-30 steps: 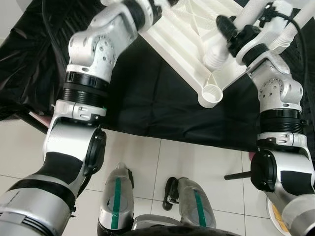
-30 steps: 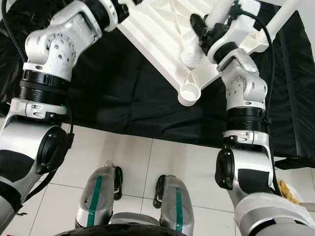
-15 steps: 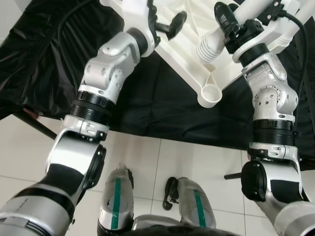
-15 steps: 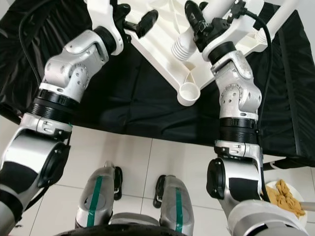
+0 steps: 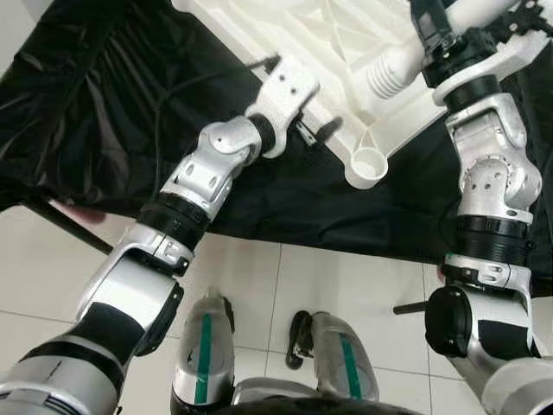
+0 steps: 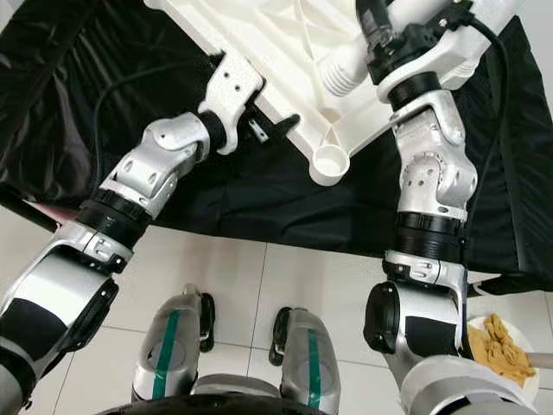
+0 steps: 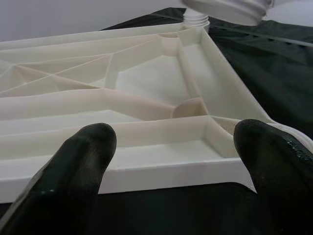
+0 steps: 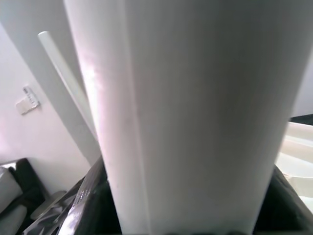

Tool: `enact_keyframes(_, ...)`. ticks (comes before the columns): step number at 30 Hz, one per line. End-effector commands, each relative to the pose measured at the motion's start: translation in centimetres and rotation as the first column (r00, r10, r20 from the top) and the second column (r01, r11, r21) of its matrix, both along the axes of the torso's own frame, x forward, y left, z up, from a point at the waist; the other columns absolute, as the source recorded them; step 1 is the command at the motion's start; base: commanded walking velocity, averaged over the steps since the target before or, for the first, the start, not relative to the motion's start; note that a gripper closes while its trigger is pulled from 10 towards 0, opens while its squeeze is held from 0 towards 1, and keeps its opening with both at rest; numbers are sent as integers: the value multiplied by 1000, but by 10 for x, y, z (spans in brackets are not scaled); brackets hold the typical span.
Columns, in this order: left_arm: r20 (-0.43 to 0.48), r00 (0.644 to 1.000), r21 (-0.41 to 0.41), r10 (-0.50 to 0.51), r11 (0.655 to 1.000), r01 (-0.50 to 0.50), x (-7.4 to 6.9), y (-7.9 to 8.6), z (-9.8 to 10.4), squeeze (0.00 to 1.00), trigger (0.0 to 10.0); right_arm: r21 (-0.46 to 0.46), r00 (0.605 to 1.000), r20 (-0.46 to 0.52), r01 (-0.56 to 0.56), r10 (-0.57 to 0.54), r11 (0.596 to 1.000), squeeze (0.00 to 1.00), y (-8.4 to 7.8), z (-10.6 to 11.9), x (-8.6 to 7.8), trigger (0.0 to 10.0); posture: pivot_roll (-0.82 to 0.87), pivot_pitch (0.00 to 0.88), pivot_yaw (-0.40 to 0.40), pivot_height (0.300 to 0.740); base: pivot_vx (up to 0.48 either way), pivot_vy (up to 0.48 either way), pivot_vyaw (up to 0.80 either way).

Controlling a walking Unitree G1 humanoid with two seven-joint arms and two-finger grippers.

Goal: Building children table

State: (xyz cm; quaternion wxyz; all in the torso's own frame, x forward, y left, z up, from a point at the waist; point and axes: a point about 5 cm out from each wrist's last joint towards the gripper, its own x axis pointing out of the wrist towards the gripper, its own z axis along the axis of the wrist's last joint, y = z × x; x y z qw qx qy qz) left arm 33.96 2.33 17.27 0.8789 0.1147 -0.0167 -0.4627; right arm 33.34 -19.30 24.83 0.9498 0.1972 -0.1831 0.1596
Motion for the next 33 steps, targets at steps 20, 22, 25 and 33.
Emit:
enact_keyframes(20, 13, 991, 162, -132, 978, 128, 0, 14, -20, 0, 10000, 6, 999, 24, 21, -21, 1000, 0, -6, 6, -10, 10000, 66, 124, -30, 740, 0, 0, 0)
enact_keyframes(22, 7, 991, 165, -134, 978, 131, 1, 15, -21, 0, 10000, 5, 1000, 22, 22, -23, 1000, 0, -6, 6, -10, 10000, 63, 125, -29, 740, 0, 0, 0)
enact_keyframes(25, -5, 986, 200, -164, 966, 161, 0, 18, -27, 0, 10000, 5, 1000, 24, 18, -18, 1000, 0, -5, 6, -12, 10000, 64, 119, -29, 740, 0, 0, 0)
enact_keyframes(33, -21, 971, 315, -240, 920, 234, -1, 23, -41, 0, 10000, 3, 999, 33, 33, -33, 999, 0, -9, 5, -18, 10000, 31, 77, -11, 740, 0, 0, 0)
